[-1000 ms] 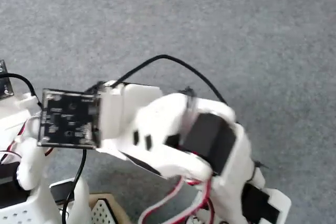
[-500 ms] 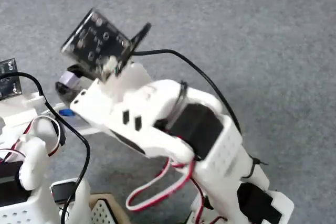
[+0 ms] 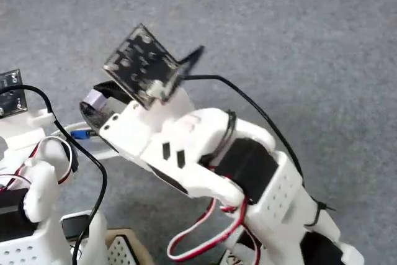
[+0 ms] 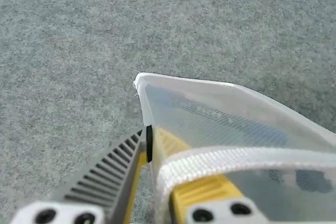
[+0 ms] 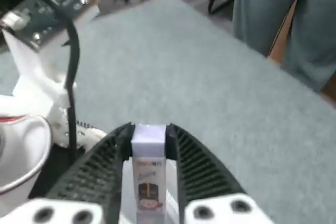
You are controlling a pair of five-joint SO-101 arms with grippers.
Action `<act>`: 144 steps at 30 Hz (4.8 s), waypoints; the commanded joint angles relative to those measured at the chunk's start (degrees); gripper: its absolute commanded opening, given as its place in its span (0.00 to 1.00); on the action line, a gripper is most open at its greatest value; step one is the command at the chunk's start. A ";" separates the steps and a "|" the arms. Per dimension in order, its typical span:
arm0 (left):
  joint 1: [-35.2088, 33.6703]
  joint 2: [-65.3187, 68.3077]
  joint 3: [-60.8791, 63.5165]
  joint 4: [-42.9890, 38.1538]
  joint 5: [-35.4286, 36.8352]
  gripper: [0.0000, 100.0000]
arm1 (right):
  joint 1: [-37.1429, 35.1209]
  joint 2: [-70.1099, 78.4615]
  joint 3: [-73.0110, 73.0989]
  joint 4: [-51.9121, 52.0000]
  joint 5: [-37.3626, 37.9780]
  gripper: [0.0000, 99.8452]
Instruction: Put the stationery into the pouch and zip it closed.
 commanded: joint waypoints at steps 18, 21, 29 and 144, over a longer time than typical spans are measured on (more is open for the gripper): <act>0.57 -0.53 -0.75 -0.53 0.09 0.03 | 4.92 -4.26 11.47 -10.64 -0.44 0.01; 0.57 -0.53 -0.75 -0.53 0.09 0.03 | 4.92 -4.26 12.35 -11.69 -0.53 0.01; 0.57 -0.53 -0.66 -0.53 0.09 0.03 | 5.10 -4.35 16.84 -12.75 -0.53 0.01; 0.66 -0.70 -0.40 -0.44 -0.97 0.03 | -6.95 -21.85 36.88 -16.97 4.04 0.01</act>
